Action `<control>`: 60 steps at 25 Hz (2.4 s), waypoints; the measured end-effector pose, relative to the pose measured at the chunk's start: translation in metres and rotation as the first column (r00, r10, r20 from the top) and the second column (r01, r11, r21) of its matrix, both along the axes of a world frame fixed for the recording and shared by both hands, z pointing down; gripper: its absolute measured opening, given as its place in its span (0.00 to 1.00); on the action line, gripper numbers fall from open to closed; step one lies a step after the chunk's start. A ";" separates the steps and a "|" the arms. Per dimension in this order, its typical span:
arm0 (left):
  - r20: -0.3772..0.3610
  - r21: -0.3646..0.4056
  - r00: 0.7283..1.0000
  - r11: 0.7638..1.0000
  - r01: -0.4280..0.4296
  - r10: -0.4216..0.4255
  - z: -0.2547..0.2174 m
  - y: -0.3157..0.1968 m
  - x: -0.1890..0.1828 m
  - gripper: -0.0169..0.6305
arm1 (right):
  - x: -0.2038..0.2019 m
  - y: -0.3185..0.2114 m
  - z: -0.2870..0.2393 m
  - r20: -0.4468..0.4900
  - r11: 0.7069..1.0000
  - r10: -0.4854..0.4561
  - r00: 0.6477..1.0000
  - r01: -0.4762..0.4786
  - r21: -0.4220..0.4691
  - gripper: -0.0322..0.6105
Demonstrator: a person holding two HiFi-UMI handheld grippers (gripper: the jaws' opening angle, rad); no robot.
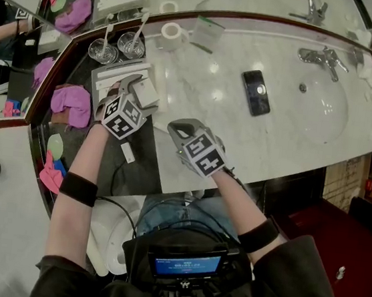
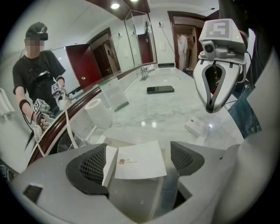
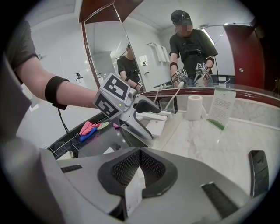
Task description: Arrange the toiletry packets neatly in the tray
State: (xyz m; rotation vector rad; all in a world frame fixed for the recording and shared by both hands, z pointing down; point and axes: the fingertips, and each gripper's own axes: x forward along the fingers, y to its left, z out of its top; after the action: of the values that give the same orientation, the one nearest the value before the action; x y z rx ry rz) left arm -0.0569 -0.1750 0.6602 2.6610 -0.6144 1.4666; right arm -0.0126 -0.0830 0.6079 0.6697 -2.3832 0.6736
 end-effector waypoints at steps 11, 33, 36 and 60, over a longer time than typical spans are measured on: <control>-0.098 0.108 0.982 0.979 0.172 -0.162 -0.074 0.023 0.005 0.37 | 0.033 -0.002 -0.032 -0.031 0.999 -0.003 1.000 0.005 0.052 0.07; -0.508 0.004 0.540 0.625 0.781 -0.671 -0.186 0.175 -0.030 0.03 | 0.053 0.048 -0.083 -0.030 0.970 -0.181 0.983 0.183 0.158 0.07; -0.514 0.001 0.525 0.612 0.791 -0.678 -0.183 0.186 -0.024 0.03 | 0.058 0.056 -0.077 -0.035 0.969 -0.190 0.981 0.193 0.152 0.07; -0.456 -0.026 0.568 0.648 0.761 -0.685 -0.149 0.164 -0.049 0.03 | 0.041 0.049 0.029 -0.316 0.957 -0.277 0.908 0.289 -0.006 0.70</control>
State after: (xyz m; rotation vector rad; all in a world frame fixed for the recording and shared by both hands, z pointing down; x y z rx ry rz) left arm -0.1057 -0.0113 0.5114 2.2023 -1.5909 0.5755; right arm 0.0285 -0.0344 0.6368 0.3982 -2.1411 0.3630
